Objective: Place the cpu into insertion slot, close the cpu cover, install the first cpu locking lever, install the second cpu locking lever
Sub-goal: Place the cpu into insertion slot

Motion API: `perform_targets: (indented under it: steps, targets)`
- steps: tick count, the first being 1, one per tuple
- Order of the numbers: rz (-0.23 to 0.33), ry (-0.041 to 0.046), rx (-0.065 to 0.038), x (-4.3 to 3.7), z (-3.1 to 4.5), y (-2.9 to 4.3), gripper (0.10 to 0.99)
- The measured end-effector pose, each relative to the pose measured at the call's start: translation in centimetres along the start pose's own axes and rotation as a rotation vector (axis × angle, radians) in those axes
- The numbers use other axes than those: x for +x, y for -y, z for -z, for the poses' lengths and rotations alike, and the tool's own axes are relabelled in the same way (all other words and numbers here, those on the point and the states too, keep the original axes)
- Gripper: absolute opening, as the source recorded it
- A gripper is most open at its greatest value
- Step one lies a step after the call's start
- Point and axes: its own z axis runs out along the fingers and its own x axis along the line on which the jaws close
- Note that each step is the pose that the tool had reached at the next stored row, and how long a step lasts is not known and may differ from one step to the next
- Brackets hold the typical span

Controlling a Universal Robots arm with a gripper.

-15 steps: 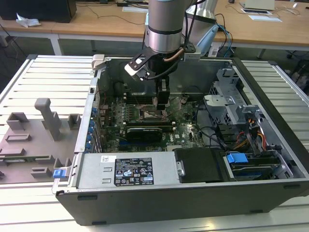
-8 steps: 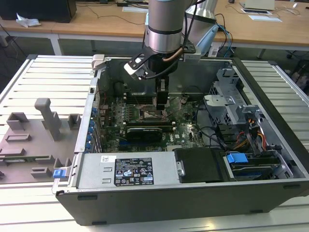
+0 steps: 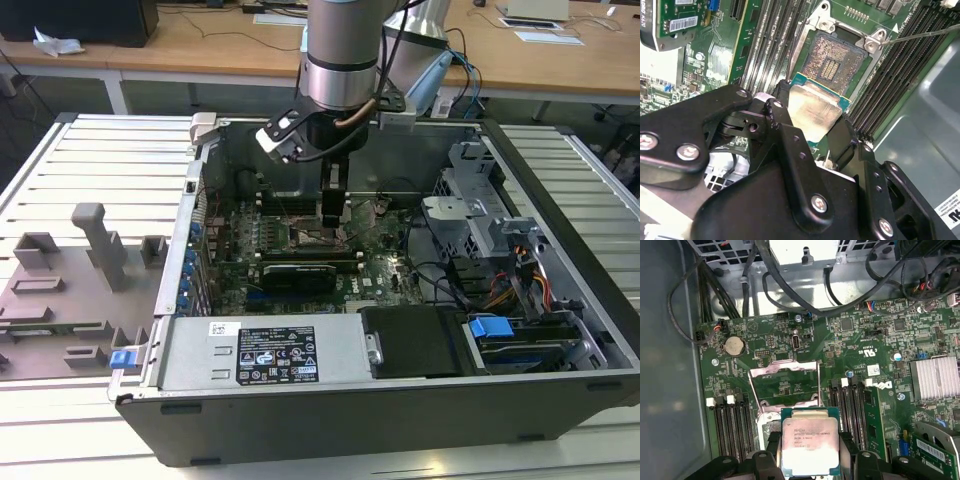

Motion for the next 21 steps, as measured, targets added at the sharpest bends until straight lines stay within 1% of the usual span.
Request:
perform_targets:
  steps: [11, 13, 15, 20, 21]
  targets:
    - [-0.064, 0.0028, 0.001, 0.0, 0.0, 0.0, 0.545]
    - [-0.087, 0.0039, 0.001, 0.0, -0.01, 0.0, 0.545]
    - [-0.097, 0.0044, 0.002, 0.0, -0.01, 0.0, 0.545]
    - [-0.152, 0.0081, 0.002, 0.0, -0.01, 0.0, 0.545]
    - [-0.144, 0.0079, 0.002, 0.0, -0.01, 0.0, 0.545]
